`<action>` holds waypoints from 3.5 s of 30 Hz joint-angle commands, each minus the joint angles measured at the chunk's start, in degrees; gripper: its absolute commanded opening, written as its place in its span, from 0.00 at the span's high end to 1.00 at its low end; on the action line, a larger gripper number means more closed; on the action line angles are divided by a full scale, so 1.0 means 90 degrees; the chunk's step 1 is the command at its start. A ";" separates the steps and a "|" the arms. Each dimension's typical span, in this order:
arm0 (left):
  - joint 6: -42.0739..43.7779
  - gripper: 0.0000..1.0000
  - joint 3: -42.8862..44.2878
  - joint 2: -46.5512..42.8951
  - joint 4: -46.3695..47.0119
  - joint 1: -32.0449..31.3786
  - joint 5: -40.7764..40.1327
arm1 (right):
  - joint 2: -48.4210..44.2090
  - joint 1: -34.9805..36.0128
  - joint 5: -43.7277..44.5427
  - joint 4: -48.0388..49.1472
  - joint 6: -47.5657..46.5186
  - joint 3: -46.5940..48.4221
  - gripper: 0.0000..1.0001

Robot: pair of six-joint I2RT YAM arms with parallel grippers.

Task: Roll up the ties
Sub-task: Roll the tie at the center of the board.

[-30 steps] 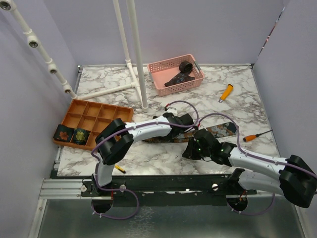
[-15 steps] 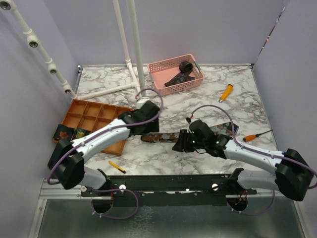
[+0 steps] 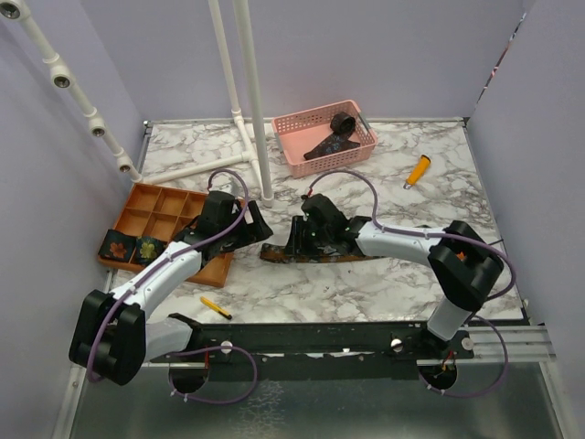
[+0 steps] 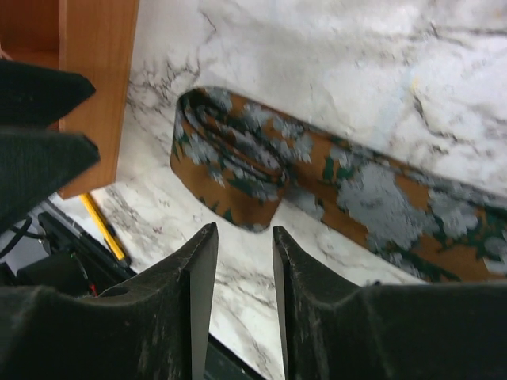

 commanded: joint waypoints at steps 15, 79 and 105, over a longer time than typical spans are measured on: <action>0.0569 0.11 -0.0082 0.0732 0.0481 0.0136 0.1296 | 0.0842 -0.0123 0.0337 -0.0590 -0.0260 0.0365 0.66; 0.1494 0.56 0.0582 0.2270 0.0702 -0.0191 0.2459 | 0.0910 -0.0665 -0.0194 0.0135 -0.0414 -0.0646 0.68; 0.0525 1.00 0.2778 0.2542 -0.3570 -0.2144 -0.3694 | -0.1908 -0.0660 0.0309 -0.0102 -0.0064 -0.2833 0.67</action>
